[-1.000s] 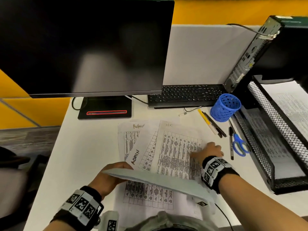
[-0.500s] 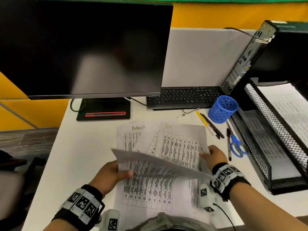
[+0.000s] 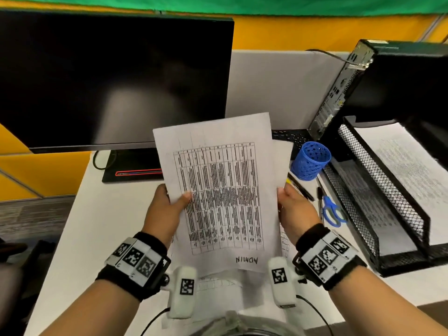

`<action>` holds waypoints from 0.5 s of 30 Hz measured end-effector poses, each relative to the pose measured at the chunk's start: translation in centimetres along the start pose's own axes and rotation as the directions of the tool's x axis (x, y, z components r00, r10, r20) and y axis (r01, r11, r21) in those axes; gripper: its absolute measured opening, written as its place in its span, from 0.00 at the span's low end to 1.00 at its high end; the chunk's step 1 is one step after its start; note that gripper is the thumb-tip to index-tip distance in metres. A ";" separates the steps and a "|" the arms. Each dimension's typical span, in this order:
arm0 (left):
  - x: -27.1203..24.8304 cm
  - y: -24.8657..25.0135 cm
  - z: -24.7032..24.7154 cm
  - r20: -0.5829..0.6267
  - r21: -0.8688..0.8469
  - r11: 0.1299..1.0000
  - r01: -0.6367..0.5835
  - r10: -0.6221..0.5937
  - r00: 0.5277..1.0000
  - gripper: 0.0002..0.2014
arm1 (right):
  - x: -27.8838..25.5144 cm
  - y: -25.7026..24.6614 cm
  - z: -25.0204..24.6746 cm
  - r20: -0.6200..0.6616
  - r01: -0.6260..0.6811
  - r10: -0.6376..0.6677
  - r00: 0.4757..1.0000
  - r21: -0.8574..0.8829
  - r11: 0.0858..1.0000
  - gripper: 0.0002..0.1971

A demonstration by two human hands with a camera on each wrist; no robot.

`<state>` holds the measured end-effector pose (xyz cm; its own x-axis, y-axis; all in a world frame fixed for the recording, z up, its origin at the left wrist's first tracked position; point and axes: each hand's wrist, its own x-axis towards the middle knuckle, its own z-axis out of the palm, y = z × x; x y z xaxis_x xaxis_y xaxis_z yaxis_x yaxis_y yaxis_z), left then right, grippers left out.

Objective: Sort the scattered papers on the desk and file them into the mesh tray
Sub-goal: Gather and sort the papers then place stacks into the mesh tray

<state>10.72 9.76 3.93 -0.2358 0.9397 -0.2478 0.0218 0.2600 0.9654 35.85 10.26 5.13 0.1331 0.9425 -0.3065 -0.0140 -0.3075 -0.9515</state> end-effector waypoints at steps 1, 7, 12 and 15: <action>0.0 0.8 0.4 -0.036 -0.012 1.000 -0.017 0.016 0.999 0.17 | -0.3 -0.7 0.2 -0.044 0.057 -0.059 0.997 -0.044 0.997 0.16; -2.2 6.2 2.0 -0.078 0.007 0.946 -0.325 0.325 0.943 0.14 | -1.4 -3.5 1.8 0.003 0.374 -0.385 0.923 -0.243 0.895 0.15; -4.6 6.0 2.0 -0.057 0.040 0.866 -0.498 0.499 0.864 0.19 | -2.4 -3.1 1.7 -0.044 0.450 -0.465 0.884 -0.184 0.874 0.14; -4.5 3.6 1.9 -0.035 -0.032 0.921 -0.389 0.388 0.921 0.20 | -2.7 -1.6 1.7 -0.029 0.385 -0.394 0.919 -0.161 0.909 0.19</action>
<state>13.69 6.87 8.32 -0.2424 0.9587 0.1488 0.0809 -0.1329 0.9878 33.83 8.46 7.38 0.1561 0.9832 0.0942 0.1984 0.0622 -0.9781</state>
